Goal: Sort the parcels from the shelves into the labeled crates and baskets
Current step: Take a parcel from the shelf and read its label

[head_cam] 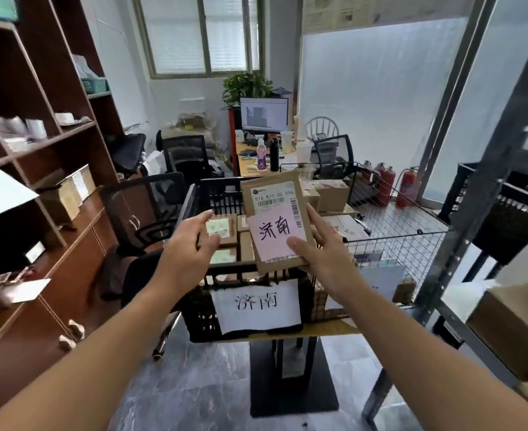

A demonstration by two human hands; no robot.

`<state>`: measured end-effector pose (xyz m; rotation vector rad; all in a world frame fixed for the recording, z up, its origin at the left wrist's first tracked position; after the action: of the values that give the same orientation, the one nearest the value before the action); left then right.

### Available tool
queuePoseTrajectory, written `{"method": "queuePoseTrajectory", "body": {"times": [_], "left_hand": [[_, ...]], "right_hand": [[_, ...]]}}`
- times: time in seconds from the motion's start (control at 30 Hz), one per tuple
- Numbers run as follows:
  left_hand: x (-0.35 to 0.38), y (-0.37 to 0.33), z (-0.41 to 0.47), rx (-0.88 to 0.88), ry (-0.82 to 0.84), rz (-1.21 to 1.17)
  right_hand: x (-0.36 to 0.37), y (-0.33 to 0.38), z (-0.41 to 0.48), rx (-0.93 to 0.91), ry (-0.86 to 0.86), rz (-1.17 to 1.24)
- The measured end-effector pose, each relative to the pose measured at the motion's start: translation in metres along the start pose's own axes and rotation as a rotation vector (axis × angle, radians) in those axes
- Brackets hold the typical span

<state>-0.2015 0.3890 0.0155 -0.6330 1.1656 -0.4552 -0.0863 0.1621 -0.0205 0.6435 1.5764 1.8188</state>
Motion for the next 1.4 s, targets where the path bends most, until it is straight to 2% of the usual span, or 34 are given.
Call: {"method": "queuePoseTrajectory", "body": {"times": [0.23, 0.43, 0.57, 0.7, 0.87, 1.0, 1.2, 1.33, 1.4], "left_hand": [[0.004, 0.072, 0.031, -0.304, 0.025, 0.16], [-0.004, 0.108, 0.051, -0.402, -0.072, 0.094], [-0.007, 0.132, 0.072, -0.421, -0.066, 0.037], [-0.01, 0.149, 0.099, -0.421, -0.043, 0.038], [-0.007, 0.167, 0.133, -0.459, -0.013, 0.082], [0.0, 0.181, 0.136, -0.502, 0.014, 0.084], [-0.001, 0.184, 0.141, -0.537, -0.037, 0.122], [0.001, 0.177, 0.141, -0.519, -0.02, 0.128], [-0.001, 0.176, 0.14, -0.522, -0.035, 0.125]], "right_hand": [[-0.005, -0.035, 0.096, 0.082, 0.226, -0.073], [0.019, -0.073, 0.165, 0.187, 0.41, -0.146], [0.03, -0.101, 0.201, 0.307, 0.526, -0.237], [0.036, -0.119, 0.229, 0.383, 0.546, -0.294], [0.048, -0.132, 0.243, 0.49, 0.74, -0.422], [0.057, -0.135, 0.247, 0.5, 0.914, -0.557], [0.069, -0.149, 0.246, 0.558, 1.031, -0.606], [0.069, -0.154, 0.233, 0.619, 1.163, -0.541], [0.071, -0.151, 0.235, 0.596, 1.188, -0.598]]}}
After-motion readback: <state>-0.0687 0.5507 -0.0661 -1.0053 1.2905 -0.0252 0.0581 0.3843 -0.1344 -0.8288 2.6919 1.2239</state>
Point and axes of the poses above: each hand's wrist, its own z-axis towards the middle knuckle, its own x-axis out of the palm, y = z × x, the point moved 6 cm from there along z, towards the middle knuckle, and after that the axes turned 15 degrees about y, right-handed, at the moved point
